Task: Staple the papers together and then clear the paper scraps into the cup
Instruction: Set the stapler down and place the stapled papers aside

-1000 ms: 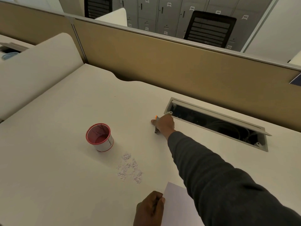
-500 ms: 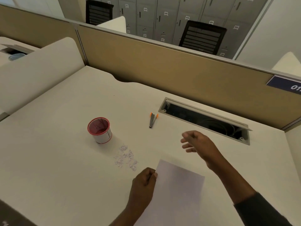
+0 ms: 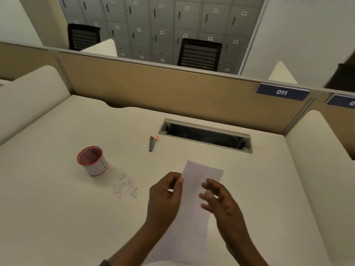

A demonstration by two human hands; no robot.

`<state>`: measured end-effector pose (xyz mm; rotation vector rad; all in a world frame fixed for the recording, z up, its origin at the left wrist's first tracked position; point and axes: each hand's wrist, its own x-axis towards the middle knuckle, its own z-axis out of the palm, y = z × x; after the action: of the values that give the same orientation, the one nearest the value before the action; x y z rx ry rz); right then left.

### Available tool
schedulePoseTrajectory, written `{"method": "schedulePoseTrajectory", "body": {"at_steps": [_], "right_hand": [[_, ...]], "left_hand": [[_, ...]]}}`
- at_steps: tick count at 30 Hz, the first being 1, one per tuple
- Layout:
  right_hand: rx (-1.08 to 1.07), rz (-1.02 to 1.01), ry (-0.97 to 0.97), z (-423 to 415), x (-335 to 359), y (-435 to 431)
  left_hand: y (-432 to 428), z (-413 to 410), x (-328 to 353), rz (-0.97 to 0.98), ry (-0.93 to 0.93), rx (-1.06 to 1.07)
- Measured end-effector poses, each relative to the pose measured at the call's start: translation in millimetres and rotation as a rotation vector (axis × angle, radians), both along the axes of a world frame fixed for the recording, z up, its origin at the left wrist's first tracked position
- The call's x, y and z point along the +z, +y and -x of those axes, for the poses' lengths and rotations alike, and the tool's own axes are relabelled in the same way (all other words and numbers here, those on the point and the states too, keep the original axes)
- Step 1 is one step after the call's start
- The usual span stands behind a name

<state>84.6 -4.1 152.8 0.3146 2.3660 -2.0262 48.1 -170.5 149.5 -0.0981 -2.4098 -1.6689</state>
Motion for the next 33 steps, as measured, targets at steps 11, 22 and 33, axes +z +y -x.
{"method": "schedulePoseTrajectory", "body": {"at_steps": [11,22,33], "right_hand": [[-0.222,0.146,0.046,-20.7,53.5,32.3],[-0.292,0.187,0.047,-24.7,61.5,70.0],[-0.397,-0.018,0.07,-14.6,39.1,95.5]], "left_hand": [[49.5,-31.1,35.2,0.085,0.205,-0.059],[2.4,12.3,5.7,-0.546,-0.527,-0.345],[10.3,11.2,18.0,-0.388,-0.369,-0.213]]}}
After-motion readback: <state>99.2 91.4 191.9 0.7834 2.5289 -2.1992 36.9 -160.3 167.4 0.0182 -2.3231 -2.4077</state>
